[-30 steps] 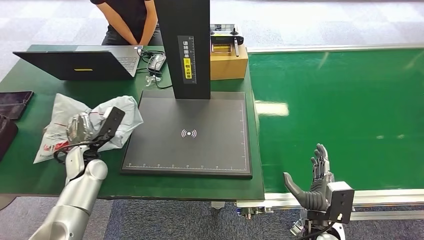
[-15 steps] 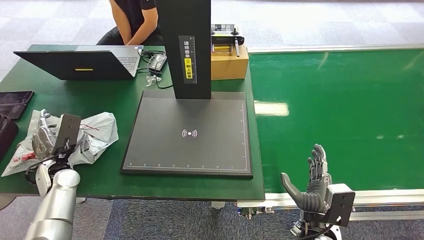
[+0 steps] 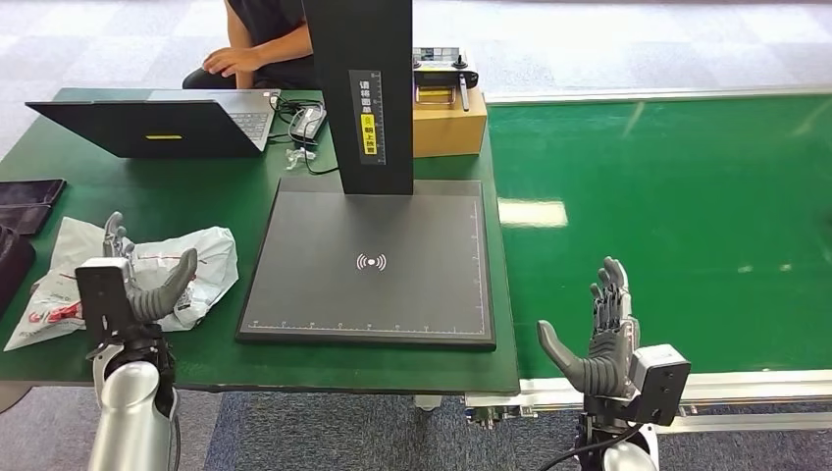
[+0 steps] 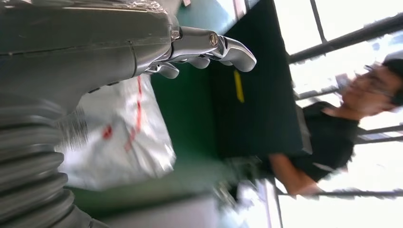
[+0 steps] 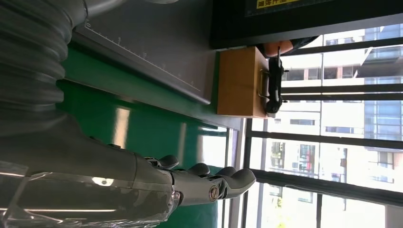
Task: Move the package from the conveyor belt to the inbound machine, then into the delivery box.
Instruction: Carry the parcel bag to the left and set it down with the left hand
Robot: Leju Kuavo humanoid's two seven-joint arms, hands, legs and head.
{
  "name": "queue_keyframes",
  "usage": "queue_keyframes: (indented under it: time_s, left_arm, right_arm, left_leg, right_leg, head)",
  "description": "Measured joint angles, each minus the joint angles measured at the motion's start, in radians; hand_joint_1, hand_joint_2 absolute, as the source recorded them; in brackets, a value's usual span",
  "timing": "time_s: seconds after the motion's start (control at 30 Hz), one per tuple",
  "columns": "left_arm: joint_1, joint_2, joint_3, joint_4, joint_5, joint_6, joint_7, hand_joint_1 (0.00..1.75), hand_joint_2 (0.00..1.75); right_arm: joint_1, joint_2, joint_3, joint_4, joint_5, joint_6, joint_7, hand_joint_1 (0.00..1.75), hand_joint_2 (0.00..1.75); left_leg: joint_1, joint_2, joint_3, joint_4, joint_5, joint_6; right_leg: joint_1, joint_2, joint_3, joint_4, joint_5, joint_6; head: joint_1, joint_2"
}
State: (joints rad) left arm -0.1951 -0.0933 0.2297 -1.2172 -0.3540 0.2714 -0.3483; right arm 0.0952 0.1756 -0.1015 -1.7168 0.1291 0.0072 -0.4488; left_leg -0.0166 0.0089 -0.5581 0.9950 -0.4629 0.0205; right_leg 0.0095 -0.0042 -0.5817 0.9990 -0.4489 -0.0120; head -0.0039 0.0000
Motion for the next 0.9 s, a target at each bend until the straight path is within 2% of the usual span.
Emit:
queue_keyframes:
  time_s: [0.1,0.2,0.33,0.5,0.67,0.8,0.9]
  left_arm:
    - [0.049,-0.018,-0.035,-0.07,0.222,-0.215,-0.046,0.0,1.75]
    - [0.089,-0.027,-0.095,-0.107,0.329,-0.419,-0.07,0.0,1.75]
    - [0.124,-0.047,-0.173,-0.115,0.343,-0.498,-0.059,0.0,1.75]
    - [0.137,-0.066,-0.24,-0.104,0.307,-0.49,-0.039,0.0,1.75]
    - [0.133,-0.076,-0.268,-0.088,0.274,-0.465,-0.031,0.0,1.75]
    - [0.127,-0.082,-0.284,-0.082,0.258,-0.466,-0.02,0.0,1.75]
    - [0.127,-0.088,-0.296,-0.079,0.25,-0.467,-0.016,0.0,1.75]
  right_arm:
    - [-0.016,-0.009,0.001,-0.003,0.001,0.024,0.017,0.0,1.75]
    - [-0.035,-0.019,0.006,0.005,0.004,0.05,0.038,0.0,1.75]
    - [-0.047,-0.026,0.013,0.02,0.014,0.073,0.071,0.0,1.75]
    - [-0.049,-0.03,0.014,0.037,-0.012,0.11,0.098,0.0,1.75]
    - [-0.048,-0.033,0.014,0.054,-0.052,0.136,0.109,0.0,1.75]
    - [-0.041,-0.033,0.014,0.059,-0.043,0.104,0.091,0.0,1.75]
    - [-0.034,-0.031,0.014,0.058,-0.028,0.046,0.086,0.0,1.75]
  left_leg:
    - [0.0,0.0,0.0,0.0,0.0,0.0]
    - [0.0,0.0,0.0,0.0,0.0,0.0]
    - [0.0,0.0,0.0,0.0,0.0,0.0]
    - [0.0,0.0,0.0,0.0,0.0,0.0]
    - [0.0,0.0,0.0,0.0,0.0,0.0]
    - [0.0,0.0,0.0,0.0,0.0,0.0]
    - [0.0,0.0,0.0,0.0,0.0,0.0]
  right_leg:
    - [0.0,0.0,0.0,0.0,0.0,0.0]
    - [0.0,0.0,0.001,0.0,0.0,0.0]
    - [0.0,0.0,0.001,0.0,0.0,0.0]
    - [0.0,0.0,0.0,0.0,0.0,0.0]
    - [0.0,0.0,0.0,0.0,0.0,0.0]
    - [0.0,0.0,0.0,0.0,0.0,0.0]
    - [0.0,0.0,0.0,0.0,0.0,0.0]
  head:
    - [0.0,0.0]
    - [0.0,0.0]
    - [0.0,0.0]
    - [0.0,0.0]
    - [0.0,0.0]
    - [0.0,0.0]
    - [0.0,0.0]
